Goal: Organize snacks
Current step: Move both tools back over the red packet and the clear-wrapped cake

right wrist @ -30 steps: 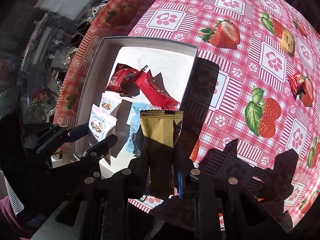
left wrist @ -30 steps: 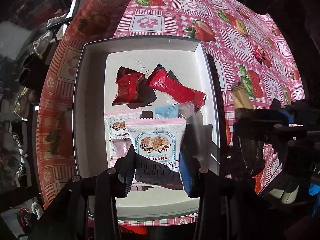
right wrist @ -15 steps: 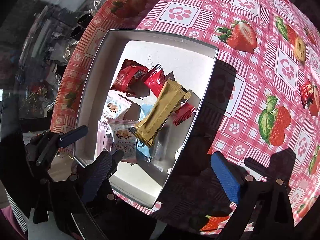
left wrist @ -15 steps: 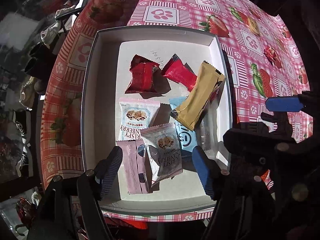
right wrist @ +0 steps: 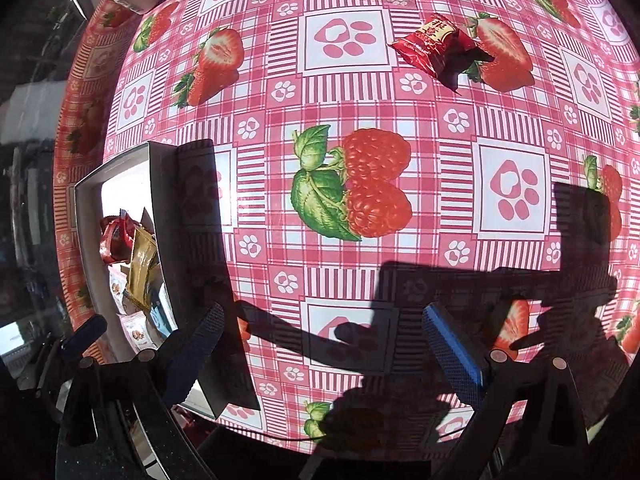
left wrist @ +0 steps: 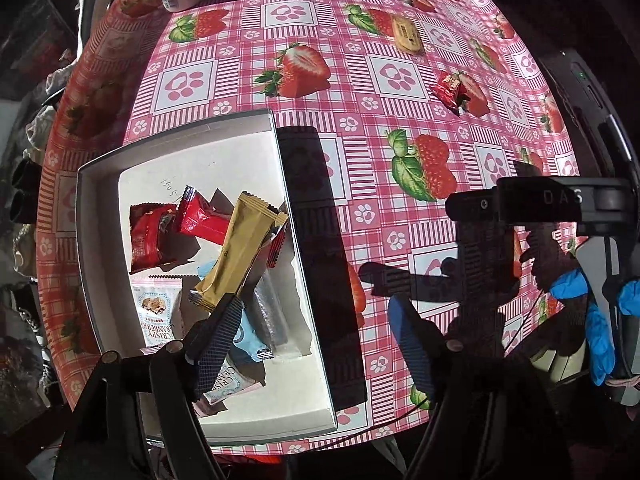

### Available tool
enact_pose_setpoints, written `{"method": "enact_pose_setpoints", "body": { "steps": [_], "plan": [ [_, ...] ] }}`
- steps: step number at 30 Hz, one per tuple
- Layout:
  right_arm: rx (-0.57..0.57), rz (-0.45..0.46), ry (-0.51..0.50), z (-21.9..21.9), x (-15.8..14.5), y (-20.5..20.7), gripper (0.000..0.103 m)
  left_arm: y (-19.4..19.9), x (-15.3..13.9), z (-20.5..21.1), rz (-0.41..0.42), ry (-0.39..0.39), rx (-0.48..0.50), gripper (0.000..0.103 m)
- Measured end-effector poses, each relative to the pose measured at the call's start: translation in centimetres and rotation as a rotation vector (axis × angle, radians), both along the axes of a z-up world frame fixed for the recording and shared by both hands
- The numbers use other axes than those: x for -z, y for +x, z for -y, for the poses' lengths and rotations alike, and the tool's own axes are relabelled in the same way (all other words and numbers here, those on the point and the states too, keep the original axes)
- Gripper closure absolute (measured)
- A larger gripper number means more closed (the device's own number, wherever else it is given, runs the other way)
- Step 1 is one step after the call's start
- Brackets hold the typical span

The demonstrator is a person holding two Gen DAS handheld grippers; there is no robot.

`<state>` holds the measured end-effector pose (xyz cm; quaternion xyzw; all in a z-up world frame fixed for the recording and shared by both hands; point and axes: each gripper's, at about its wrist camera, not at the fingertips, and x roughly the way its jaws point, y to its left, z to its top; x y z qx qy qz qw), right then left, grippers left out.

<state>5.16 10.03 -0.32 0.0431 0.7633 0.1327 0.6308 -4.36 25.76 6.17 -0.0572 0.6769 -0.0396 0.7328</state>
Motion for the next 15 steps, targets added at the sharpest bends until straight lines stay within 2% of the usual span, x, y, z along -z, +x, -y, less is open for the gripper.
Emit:
{"method": "enact_pose_setpoints", "body": {
  "steps": [7,15],
  "plan": [
    [0.108,-0.008,0.021,4.1,1.0,5.5,0.003,4.2,-1.5,3.4,0.000,-0.026,-0.004,0.024],
    [0.208,0.037,0.045,5.6,1.5,11.4,0.003,11.6,-5.2,4.3,0.096,-0.055,-0.081,0.023]
  ]
}}
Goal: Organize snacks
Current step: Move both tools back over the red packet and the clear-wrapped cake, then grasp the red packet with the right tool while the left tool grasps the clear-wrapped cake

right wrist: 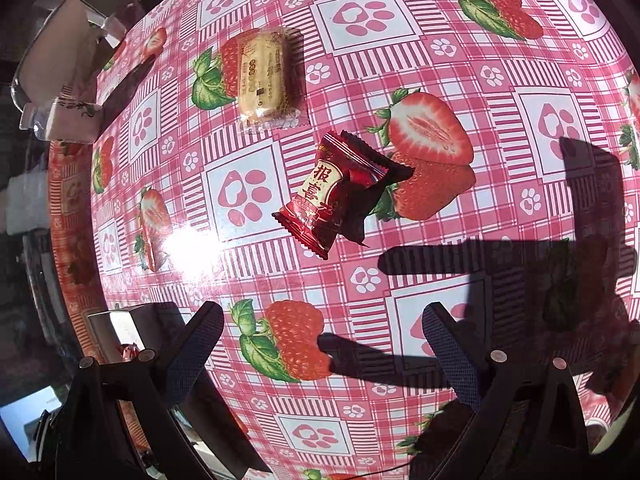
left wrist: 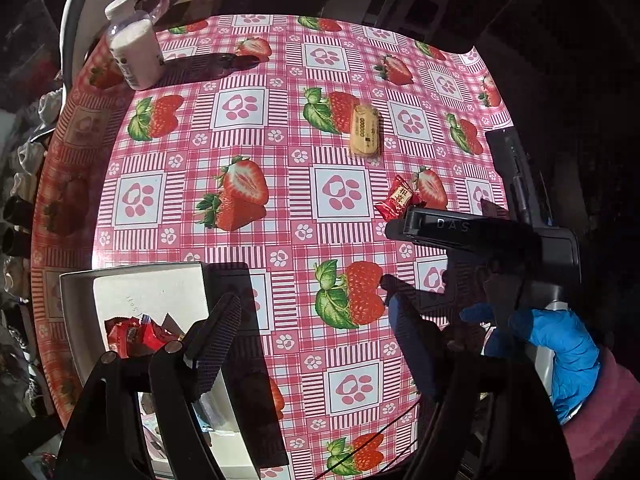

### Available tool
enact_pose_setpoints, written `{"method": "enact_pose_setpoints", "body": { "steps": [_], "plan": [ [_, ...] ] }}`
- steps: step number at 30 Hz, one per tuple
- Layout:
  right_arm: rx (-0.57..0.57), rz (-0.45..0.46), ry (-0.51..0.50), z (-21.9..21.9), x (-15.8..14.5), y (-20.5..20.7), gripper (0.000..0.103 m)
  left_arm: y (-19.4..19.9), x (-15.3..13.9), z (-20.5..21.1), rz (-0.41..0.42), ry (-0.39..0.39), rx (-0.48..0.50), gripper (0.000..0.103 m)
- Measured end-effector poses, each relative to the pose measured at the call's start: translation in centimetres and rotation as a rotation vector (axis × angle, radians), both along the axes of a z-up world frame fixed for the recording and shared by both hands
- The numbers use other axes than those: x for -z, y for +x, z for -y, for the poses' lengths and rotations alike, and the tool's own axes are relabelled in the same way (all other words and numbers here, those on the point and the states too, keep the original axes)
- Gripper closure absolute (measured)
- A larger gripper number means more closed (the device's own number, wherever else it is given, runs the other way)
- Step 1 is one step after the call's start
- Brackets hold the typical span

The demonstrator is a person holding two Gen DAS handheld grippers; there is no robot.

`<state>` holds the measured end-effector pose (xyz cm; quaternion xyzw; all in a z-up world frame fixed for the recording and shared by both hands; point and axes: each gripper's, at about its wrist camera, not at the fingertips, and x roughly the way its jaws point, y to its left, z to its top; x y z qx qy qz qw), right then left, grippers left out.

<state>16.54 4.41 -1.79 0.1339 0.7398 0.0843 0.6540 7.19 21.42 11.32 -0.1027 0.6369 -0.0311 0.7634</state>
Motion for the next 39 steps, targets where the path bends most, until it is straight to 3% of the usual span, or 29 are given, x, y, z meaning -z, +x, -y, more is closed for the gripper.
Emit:
{"method": "enact_pose_setpoints", "body": {
  "steps": [7,11,12,14,16,17,28,34,39],
  "plan": [
    [0.092,0.019,0.010,0.1,1.4,2.4,0.003,5.0,0.0,-0.6,0.017,0.018,-0.042,0.023],
    [0.074,0.021,-0.015,-1.3,2.6,3.7,0.006,7.2,0.9,-0.6,0.012,0.054,-0.037,0.023],
    [0.067,0.022,-0.020,-1.7,2.9,3.9,0.011,7.7,1.2,-0.5,0.007,0.064,-0.030,0.023],
    [0.045,0.014,-0.020,-2.2,3.4,4.0,0.057,8.8,2.1,-0.2,-0.010,0.067,-0.017,0.023],
    [0.034,0.018,-0.021,-2.2,3.7,3.9,0.070,9.7,3.3,0.3,-0.025,0.066,-0.008,0.023],
    [0.029,0.028,-0.015,-2.1,3.7,3.8,0.072,10.2,3.9,0.6,-0.034,0.066,-0.003,0.023],
    [-0.133,0.083,-0.040,3.2,2.8,-3.6,0.072,16.8,11.4,6.0,-0.070,0.078,0.034,0.023],
    [-0.103,0.048,-0.015,5.7,3.3,-8.1,0.072,20.2,14.9,8.8,-0.074,0.172,0.062,0.023],
    [-0.102,0.052,-0.003,7.3,3.4,-9.6,0.072,20.8,15.1,10.1,-0.049,0.199,0.061,0.024]
  ]
}}
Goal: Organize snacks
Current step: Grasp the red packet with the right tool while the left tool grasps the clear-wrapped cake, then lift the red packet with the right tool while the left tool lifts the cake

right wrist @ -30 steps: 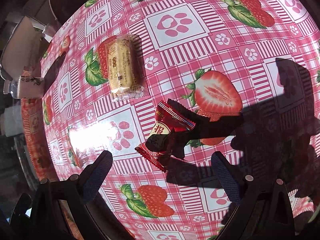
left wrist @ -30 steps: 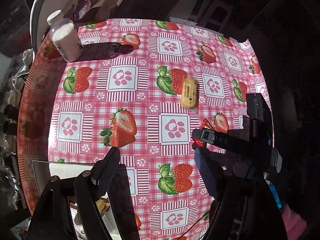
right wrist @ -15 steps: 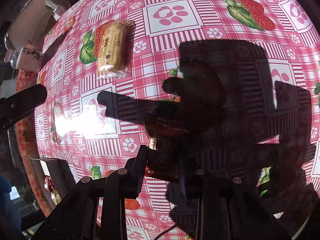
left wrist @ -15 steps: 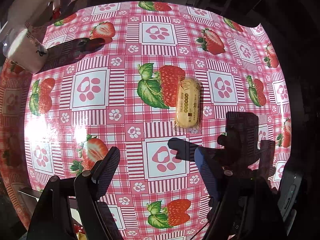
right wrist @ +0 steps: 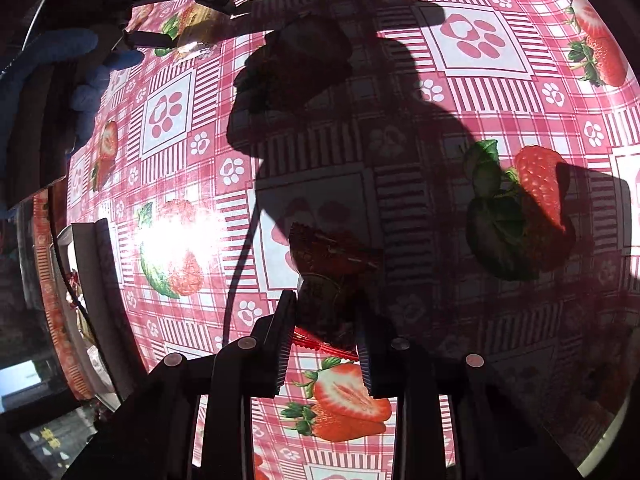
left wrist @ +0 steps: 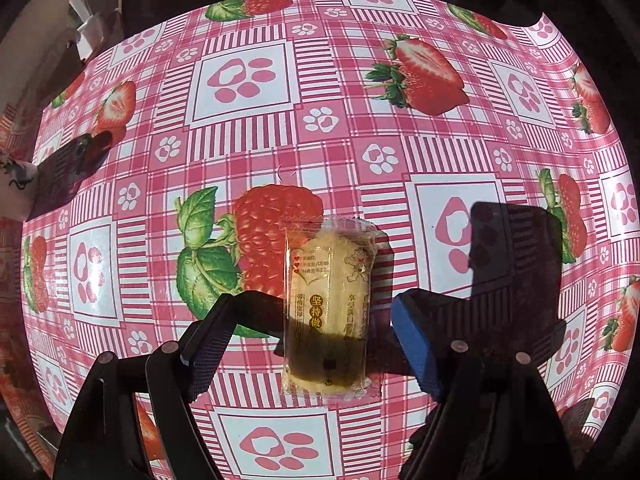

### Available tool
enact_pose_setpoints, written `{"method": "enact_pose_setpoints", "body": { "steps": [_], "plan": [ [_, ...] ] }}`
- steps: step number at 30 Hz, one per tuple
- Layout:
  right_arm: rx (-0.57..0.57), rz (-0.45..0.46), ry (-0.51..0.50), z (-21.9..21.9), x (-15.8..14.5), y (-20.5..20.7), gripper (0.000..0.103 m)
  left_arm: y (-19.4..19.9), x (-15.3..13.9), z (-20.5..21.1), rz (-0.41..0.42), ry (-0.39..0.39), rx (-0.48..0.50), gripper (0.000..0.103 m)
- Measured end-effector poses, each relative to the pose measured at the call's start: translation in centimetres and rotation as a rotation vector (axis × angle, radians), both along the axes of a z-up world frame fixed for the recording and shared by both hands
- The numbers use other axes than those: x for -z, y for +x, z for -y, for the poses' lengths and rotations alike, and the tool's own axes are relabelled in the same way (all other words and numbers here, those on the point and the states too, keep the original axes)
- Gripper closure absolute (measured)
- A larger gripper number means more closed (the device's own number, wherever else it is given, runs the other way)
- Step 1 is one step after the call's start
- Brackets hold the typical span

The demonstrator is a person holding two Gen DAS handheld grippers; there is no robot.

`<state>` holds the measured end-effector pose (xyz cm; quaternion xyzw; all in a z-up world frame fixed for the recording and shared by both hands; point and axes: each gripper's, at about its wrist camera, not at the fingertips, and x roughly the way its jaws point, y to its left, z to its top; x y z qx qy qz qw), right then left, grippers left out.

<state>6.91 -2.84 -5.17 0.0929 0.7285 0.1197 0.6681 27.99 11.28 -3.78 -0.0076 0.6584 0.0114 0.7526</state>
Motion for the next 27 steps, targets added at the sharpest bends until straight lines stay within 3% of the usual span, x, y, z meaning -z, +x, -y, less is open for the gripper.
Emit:
{"method": "enact_pose_setpoints", "body": {
  "steps": [4,9,21,22,24,25,26,27],
  "plan": [
    [0.005,0.000,-0.004,1.4,-0.1,-0.1,0.072,-1.2,-0.6,1.1,0.012,0.004,0.067,0.064],
    [-0.003,-0.003,-0.018,1.4,-0.1,0.3,0.072,-6.4,-0.4,0.6,-0.012,0.004,0.091,0.064],
    [-0.049,-0.045,-0.050,0.8,0.3,-6.5,0.072,-29.3,0.2,-1.7,-0.124,0.016,0.148,0.063],
    [-0.054,-0.053,-0.056,0.8,0.3,-7.4,0.072,-30.3,0.3,-1.9,-0.126,0.015,0.151,0.060],
    [-0.059,-0.073,-0.049,0.5,0.4,-8.8,0.070,-31.3,0.6,-2.3,-0.156,0.010,0.145,0.043],
    [-0.055,-0.086,-0.043,0.6,0.5,-9.4,0.051,-31.8,0.8,-2.8,-0.170,0.005,0.134,0.036],
    [-0.044,-0.091,-0.050,0.7,0.4,-9.8,0.016,-32.2,0.8,-3.4,-0.170,-0.003,0.126,0.035],
    [-0.030,-0.082,-0.066,1.0,0.1,-10.2,0.005,-32.4,0.6,-3.9,-0.167,-0.012,0.122,0.035]
  ]
}}
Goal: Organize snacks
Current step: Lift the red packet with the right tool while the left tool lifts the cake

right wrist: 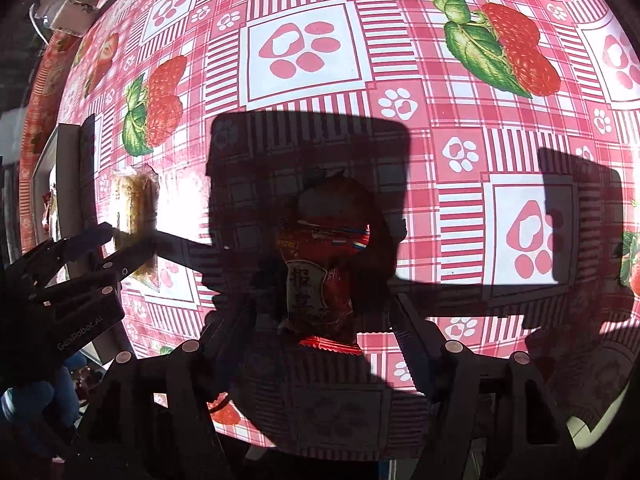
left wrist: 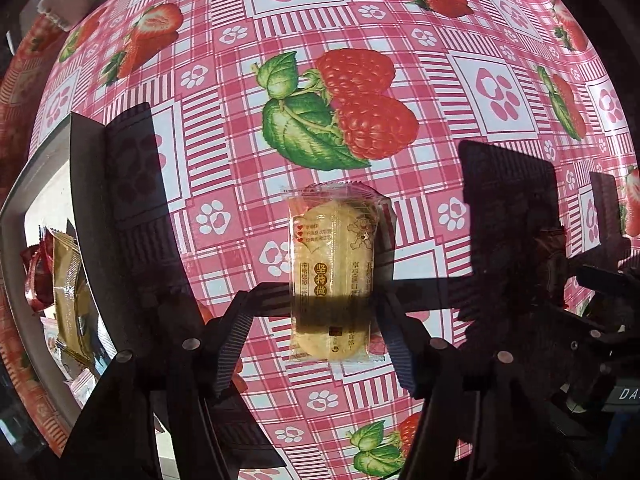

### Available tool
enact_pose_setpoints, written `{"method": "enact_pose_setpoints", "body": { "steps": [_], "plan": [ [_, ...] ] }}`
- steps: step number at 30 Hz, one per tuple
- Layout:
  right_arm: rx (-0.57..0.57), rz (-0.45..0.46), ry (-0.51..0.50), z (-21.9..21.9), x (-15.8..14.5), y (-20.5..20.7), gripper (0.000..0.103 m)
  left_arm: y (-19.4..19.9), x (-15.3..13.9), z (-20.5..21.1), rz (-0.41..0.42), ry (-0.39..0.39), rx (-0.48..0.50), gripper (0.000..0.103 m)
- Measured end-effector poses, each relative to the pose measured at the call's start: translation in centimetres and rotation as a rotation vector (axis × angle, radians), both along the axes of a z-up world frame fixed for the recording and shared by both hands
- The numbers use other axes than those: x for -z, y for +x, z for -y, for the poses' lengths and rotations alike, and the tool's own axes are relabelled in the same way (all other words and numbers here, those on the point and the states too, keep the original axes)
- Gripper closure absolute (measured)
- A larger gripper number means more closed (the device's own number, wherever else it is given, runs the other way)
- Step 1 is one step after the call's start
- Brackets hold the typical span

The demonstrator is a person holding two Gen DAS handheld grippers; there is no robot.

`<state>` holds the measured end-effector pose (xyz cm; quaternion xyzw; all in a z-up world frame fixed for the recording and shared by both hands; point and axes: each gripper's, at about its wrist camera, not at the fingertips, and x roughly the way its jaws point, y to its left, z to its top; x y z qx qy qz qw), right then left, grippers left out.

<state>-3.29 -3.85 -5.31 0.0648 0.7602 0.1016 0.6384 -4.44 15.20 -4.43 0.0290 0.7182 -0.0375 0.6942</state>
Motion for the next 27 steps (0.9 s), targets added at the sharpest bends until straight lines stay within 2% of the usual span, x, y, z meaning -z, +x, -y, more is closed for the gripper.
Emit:
{"method": "enact_pose_setpoints", "body": {
  "steps": [2,6,8,11,12,15,16,20,27],
  "plan": [
    [0.017,0.026,-0.019,0.6,-0.7,-0.5,0.003,0.0,-0.3,-0.9,0.004,-0.009,0.000,0.027],
    [0.040,0.008,-0.039,1.5,-0.7,-1.0,0.003,0.5,-1.1,-2.6,0.012,-0.016,0.015,0.025],
    [0.033,0.006,-0.051,3.0,-1.0,-0.9,0.003,1.0,-1.2,-2.2,0.016,-0.007,0.033,0.024],
    [0.054,-0.005,-0.056,2.7,-0.7,-0.2,0.003,2.2,-0.9,-1.4,0.014,0.001,0.059,0.024],
    [0.065,-0.009,-0.062,2.3,-0.5,0.3,0.003,3.1,-0.5,0.5,0.009,0.007,0.061,0.024],
    [0.081,-0.023,-0.082,1.9,0.2,1.1,0.003,3.7,0.3,1.8,-0.014,0.010,0.045,0.024],
    [0.077,-0.029,-0.090,1.8,0.4,1.2,0.003,4.2,0.5,1.9,-0.006,0.008,0.046,0.021],
    [0.048,-0.045,-0.128,1.2,1.5,1.3,0.001,4.2,0.8,2.6,0.007,0.018,0.070,0.016],
    [0.025,-0.026,-0.185,0.6,1.6,0.8,0.000,4.8,1.2,4.3,0.003,0.020,0.058,0.013]
  ]
}}
